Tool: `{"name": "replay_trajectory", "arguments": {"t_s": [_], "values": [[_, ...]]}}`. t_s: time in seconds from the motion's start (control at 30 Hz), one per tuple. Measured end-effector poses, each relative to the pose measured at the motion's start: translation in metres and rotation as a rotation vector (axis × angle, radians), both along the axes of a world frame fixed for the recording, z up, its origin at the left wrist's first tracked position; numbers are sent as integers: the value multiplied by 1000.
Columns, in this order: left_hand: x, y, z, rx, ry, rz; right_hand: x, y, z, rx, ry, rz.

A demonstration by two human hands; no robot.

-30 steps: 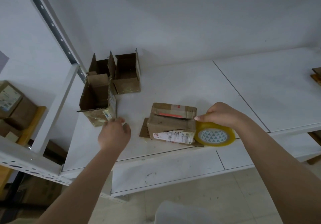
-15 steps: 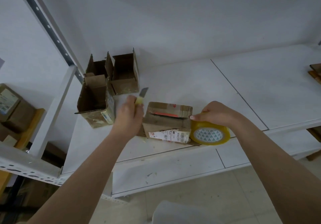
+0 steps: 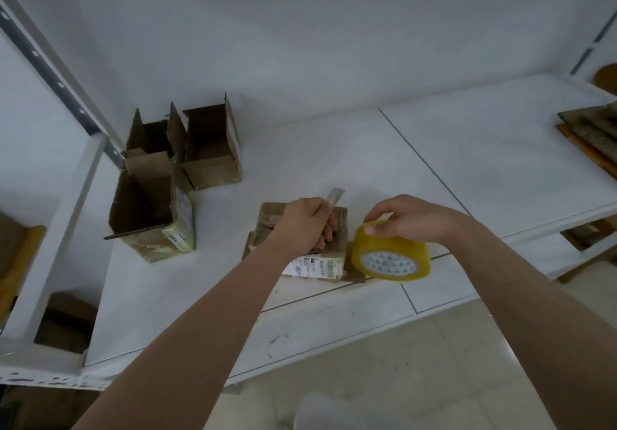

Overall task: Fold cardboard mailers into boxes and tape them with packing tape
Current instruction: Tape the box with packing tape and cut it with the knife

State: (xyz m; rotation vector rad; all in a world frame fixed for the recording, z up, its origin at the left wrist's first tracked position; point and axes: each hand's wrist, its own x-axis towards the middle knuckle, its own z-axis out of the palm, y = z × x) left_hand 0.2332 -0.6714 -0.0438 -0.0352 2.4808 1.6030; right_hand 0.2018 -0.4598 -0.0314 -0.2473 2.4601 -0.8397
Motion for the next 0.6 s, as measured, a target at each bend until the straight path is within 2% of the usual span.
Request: {"name": "replay_trajectory", "arguments": {"t_s": [0.1, 0.33, 0.4, 0.5, 0.6], "values": [[1, 0, 0, 4, 21, -18, -1, -3, 0, 212, 50, 13], [5, -6, 0, -21, 79, -67, 1, -15, 3, 484, 11, 144], [6, -6, 1, -56, 80, -86, 2, -7, 8, 384, 18, 126], [8, -6, 6, -131, 52, -175, 8, 9, 12, 107, 21, 54], [11, -5, 18, -283, 25, -302, 12, 14, 12, 22, -9, 24]]}}
